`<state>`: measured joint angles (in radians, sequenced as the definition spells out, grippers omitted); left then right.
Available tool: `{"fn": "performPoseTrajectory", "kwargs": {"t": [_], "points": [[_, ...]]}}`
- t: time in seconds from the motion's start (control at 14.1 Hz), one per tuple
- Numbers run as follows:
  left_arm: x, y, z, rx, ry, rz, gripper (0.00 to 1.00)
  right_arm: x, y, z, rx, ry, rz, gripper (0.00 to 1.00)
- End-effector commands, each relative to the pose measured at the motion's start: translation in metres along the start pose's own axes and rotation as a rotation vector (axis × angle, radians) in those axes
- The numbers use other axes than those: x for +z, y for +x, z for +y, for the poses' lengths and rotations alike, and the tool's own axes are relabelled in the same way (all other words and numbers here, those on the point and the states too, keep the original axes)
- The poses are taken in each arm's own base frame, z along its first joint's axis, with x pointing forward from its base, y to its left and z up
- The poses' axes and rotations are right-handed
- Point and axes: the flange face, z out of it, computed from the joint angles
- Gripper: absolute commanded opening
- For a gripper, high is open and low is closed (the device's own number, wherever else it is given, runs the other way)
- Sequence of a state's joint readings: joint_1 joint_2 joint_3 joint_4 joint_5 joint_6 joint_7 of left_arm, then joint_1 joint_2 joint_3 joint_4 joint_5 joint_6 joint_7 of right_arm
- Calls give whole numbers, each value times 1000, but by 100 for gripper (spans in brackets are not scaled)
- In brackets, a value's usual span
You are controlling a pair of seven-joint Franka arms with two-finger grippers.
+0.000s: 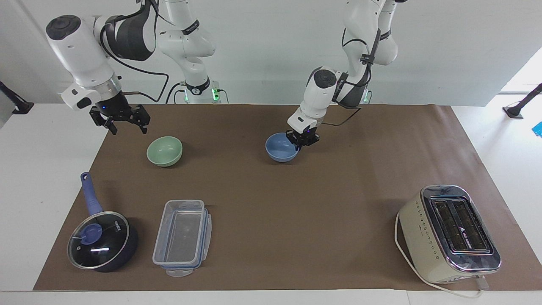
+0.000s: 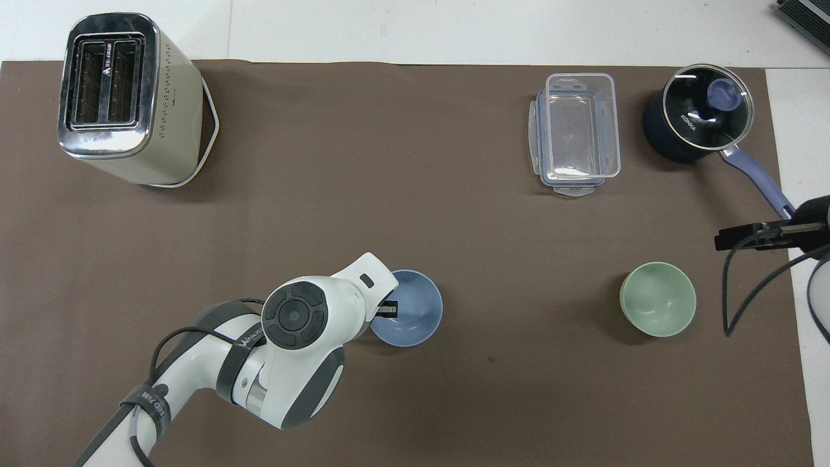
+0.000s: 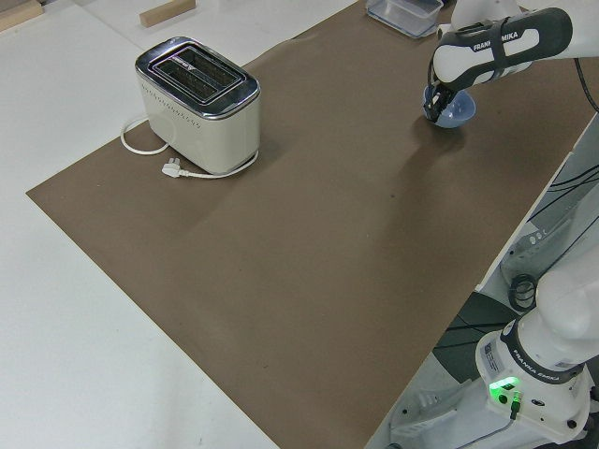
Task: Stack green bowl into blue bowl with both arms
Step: 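Release the blue bowl with the left gripper while the right gripper grasps the green bowl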
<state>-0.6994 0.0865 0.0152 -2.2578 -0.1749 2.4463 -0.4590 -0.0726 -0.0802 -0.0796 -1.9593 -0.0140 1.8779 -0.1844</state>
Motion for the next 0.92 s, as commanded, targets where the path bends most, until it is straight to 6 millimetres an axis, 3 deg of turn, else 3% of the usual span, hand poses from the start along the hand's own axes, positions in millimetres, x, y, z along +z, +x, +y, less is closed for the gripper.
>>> {"fn": "performPoseTrajectory", "kwargs": {"t": [0.0, 0.14, 0.35, 0.5, 0.64, 0.85], "points": [[1, 10, -7, -20, -10, 13, 72, 51, -12, 4, -46, 4, -26, 100], [-11, 24, -16, -32, -12, 31, 100, 83, -19, 4, -61, 1, -10, 100], [-52, 42, -32, -42, -24, 53, 100, 112, -30, 4, -96, 4, -21, 100], [-99, 65, -56, 8, -28, 91, 100, 146, -34, 15, -82, 0, -12, 100], [-157, 77, -94, 43, 3, 73, 100, 167, -35, 15, -88, 4, -6, 100], [-226, 82, -156, 121, 36, 25, 100, 187, -39, 15, -84, 9, -12, 100]]}}
